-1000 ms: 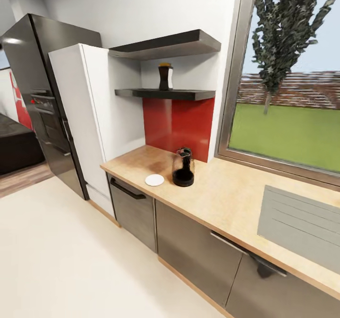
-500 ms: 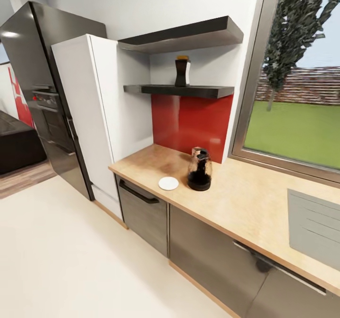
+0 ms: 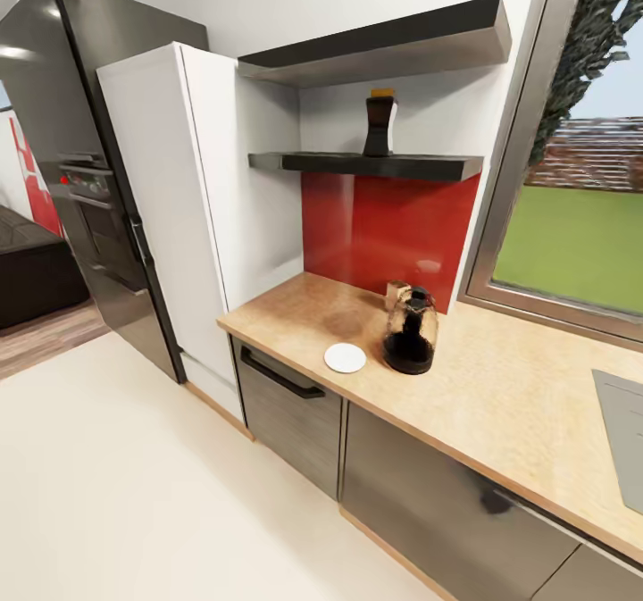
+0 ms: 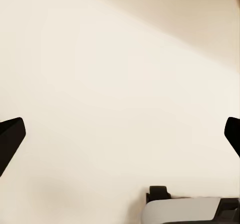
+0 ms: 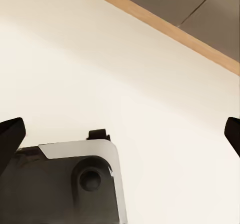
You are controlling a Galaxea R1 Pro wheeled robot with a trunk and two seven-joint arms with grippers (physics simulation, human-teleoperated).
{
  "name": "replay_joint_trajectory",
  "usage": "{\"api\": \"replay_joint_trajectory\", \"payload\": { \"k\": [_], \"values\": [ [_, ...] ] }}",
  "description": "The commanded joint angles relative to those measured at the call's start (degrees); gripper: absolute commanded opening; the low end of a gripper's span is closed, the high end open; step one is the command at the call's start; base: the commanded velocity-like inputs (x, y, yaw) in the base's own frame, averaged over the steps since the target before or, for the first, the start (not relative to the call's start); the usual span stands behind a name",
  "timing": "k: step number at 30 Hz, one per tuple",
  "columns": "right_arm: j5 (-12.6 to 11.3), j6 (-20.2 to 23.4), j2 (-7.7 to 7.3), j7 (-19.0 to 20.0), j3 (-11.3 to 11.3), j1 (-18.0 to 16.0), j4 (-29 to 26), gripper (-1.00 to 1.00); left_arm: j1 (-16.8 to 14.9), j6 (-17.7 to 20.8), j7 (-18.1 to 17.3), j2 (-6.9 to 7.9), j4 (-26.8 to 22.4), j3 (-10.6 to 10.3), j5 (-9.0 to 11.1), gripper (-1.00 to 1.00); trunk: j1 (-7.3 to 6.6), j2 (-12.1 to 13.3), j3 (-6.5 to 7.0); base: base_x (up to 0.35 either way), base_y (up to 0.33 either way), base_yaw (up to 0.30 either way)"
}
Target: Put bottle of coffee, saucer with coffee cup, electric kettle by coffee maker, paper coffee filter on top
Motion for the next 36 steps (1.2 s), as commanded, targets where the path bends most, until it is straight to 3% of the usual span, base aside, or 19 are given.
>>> {"api": "replay_joint_trajectory", "payload": {
  "k": [1,13,23,36],
  "values": [
    [0.3,-0.2,0.03,0.0,-0.2,0.0,0.0,1.0,-0.1,-0.3,-0.4,-0.06,0.0,0.5,-0.6,1.0,0.05,-0.1,-0.22,0.234,0.274,-0.049],
    [0.3,-0.2,0.03,0.1,-0.2,0.0,0.1,1.0,-0.1,-0.3,-0.4,-0.07,0.1,0.5,-0.6,1.0,0.05,-0.1,-0.62,0.228,0.278,-0.087],
    [0.3,-0.2,0.03,0.2,-0.2,0.0,0.4,1.0,-0.1,-0.2,-0.4,-0.07,0.1,0.5,-0.6,1.0,0.05,-0.1,-0.62,0.157,0.298,-0.257],
    [0.3,-0.2,-0.03,0.2,-0.2,0.0,0.3,1.0,-0.1,-0.2,-0.4,-0.08,0.0,1.5,-0.6,1.0,0.05,-0.1,-0.62,0.015,0.305,-0.27]
  ]
}}
